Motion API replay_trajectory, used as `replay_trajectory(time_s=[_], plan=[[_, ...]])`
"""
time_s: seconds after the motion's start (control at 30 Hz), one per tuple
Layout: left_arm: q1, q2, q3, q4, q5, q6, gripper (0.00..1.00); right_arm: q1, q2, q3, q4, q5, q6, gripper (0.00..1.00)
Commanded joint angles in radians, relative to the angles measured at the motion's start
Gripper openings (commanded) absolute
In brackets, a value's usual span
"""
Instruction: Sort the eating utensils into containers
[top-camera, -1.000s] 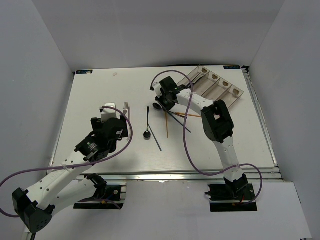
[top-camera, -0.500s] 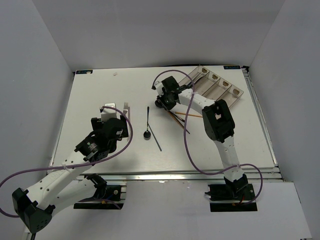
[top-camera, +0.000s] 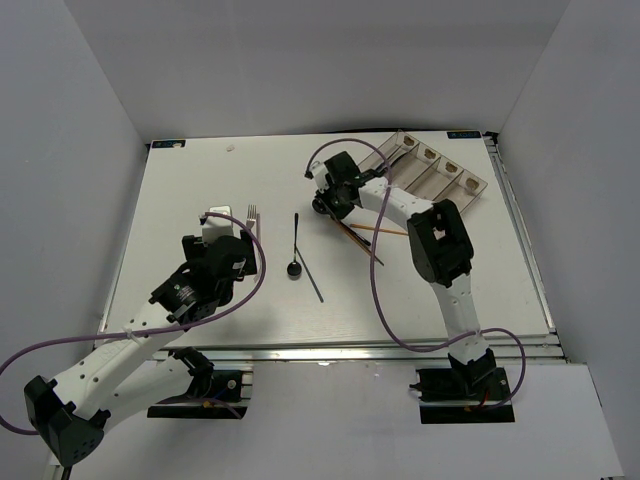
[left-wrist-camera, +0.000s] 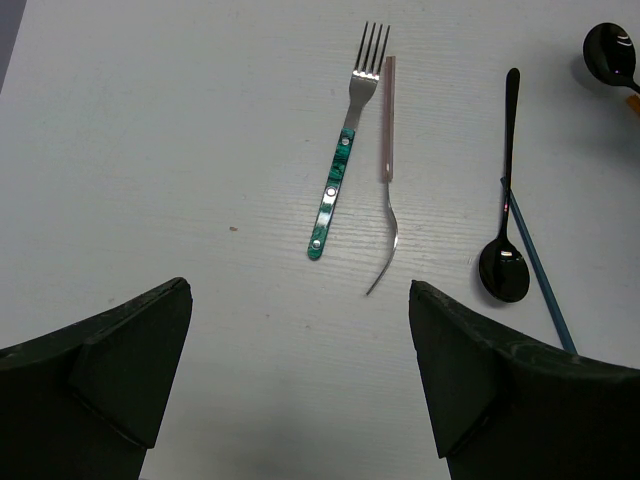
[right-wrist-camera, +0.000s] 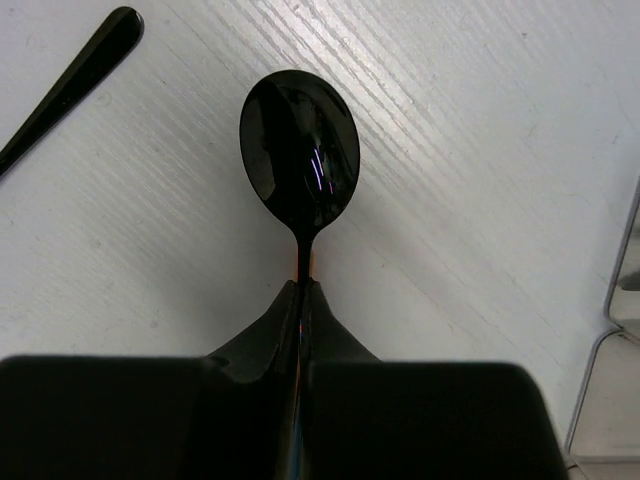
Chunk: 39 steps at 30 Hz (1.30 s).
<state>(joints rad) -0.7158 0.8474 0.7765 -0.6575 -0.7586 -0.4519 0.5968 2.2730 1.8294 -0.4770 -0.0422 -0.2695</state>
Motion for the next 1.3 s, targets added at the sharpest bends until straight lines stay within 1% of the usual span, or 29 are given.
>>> replay_trajectory(time_s=[0.0,0.2,0.3,0.33,0.4,0.43,0.47,0.5,0.53,0.57,0.6,0.67,0.73,0.8,0.83,0.87,0.9,1.03,1.2,1.27], plan=[[-0.002,-0.008,-0.006,0.015,-0.001,0.007,0.98,-0.003,-0.086,-0.005,0.018,0.015,0.009,0.0],[-0.002,-0.008,-0.006,0.013,-0.002,0.007,0.98,-0.003,-0.116,0.002,0.035,0.016,0.039,0.0],[-0.002,-0.011,-0.006,0.012,-0.004,0.005,0.98,-0.014,-0.133,0.01,0.046,0.044,0.087,0.0],[-0.002,-0.013,-0.006,0.012,-0.005,0.004,0.98,-0.021,-0.139,0.022,0.046,0.083,0.108,0.0],[-0.001,-0.016,-0.005,0.01,-0.005,0.004,0.98,-0.063,-0.164,0.03,0.049,0.1,0.212,0.0],[-0.002,-0.018,-0.006,0.01,-0.007,0.004,0.98,-0.083,-0.174,0.028,0.057,0.084,0.255,0.0],[-0.002,-0.019,-0.008,0.01,-0.007,0.004,0.98,-0.136,-0.188,0.022,0.061,0.065,0.354,0.0],[-0.002,-0.021,-0.008,0.012,-0.007,0.002,0.98,-0.167,-0.217,0.015,0.064,0.051,0.407,0.0],[-0.002,-0.021,-0.008,0.012,-0.007,0.002,0.98,-0.193,-0.233,-0.011,0.075,-0.002,0.456,0.0],[-0.001,-0.022,-0.006,0.01,-0.007,0.002,0.98,-0.253,-0.248,-0.03,0.092,-0.031,0.499,0.0],[-0.002,-0.024,-0.008,0.012,-0.007,0.002,0.98,-0.281,-0.28,-0.051,0.11,-0.062,0.571,0.0],[-0.002,-0.024,-0.008,0.012,-0.007,0.004,0.98,-0.343,-0.302,-0.09,0.146,-0.084,0.627,0.0],[-0.002,-0.022,-0.008,0.013,-0.005,0.004,0.98,-0.374,-0.303,-0.085,0.153,-0.081,0.683,0.0],[-0.002,-0.021,-0.008,0.015,-0.005,0.004,0.98,-0.423,-0.282,-0.076,0.178,-0.099,0.736,0.0],[-0.002,-0.021,-0.008,0.013,-0.005,0.004,0.98,-0.44,-0.27,-0.068,0.186,-0.122,0.803,0.0],[-0.002,-0.021,-0.008,0.012,-0.005,0.004,0.98,-0.469,-0.247,-0.064,0.199,-0.136,0.834,0.0],[-0.002,-0.021,-0.008,0.012,-0.005,0.004,0.98,-0.48,-0.238,-0.061,0.234,-0.133,0.893,0.0],[-0.002,-0.019,-0.008,0.01,-0.008,0.001,0.98,-0.508,-0.213,-0.09,0.311,-0.069,1.036,0.0],[-0.002,-0.014,-0.008,0.01,-0.007,0.001,0.98,-0.511,-0.198,-0.116,0.394,0.013,1.136,0.0],[-0.002,-0.014,-0.008,0.01,-0.007,0.001,0.98,-0.511,-0.187,-0.11,0.393,0.08,1.159,0.0]])
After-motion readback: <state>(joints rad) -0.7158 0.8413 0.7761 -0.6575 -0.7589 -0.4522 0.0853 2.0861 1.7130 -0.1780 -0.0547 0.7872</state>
